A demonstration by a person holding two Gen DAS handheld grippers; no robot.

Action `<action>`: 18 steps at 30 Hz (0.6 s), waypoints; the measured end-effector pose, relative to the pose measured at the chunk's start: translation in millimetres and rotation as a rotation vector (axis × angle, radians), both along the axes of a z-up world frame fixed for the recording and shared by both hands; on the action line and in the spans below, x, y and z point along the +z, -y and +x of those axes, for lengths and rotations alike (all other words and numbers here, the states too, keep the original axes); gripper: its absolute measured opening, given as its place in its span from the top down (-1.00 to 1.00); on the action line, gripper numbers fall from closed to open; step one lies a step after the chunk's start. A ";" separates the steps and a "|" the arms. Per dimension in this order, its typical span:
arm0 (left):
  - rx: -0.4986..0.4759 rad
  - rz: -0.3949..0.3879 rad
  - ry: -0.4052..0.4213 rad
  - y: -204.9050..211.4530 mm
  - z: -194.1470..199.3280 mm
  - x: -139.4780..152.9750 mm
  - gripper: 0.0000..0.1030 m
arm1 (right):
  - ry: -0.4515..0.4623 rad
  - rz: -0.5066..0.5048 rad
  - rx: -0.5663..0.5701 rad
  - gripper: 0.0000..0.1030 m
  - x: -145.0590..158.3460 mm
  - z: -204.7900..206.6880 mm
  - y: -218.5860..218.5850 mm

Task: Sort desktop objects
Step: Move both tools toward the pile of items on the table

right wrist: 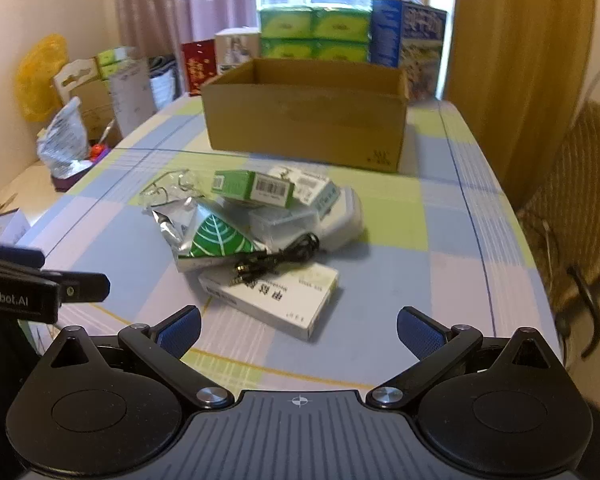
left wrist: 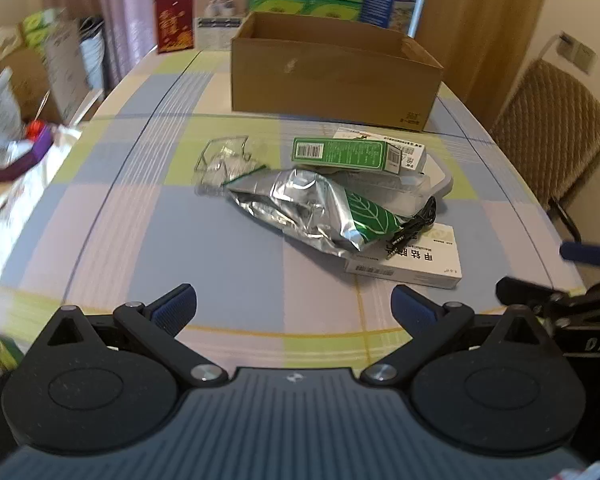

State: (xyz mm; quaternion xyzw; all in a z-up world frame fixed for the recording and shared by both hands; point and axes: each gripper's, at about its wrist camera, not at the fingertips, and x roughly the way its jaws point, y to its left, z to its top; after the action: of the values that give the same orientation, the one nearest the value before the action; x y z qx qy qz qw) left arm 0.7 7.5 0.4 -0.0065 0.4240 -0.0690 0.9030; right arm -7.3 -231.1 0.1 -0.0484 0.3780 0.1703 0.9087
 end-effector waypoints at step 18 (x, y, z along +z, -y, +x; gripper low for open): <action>-0.583 0.293 0.093 10.0 44.6 8.1 -0.97 | 0.060 -0.360 0.563 -0.97 -24.0 24.2 -29.5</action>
State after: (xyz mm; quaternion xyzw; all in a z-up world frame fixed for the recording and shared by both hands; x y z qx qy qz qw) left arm 45.4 -2.5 8.5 0.2485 0.3718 -0.2631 0.8549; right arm 16.8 -201.6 -23.9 -0.3155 0.3468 0.3435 0.8138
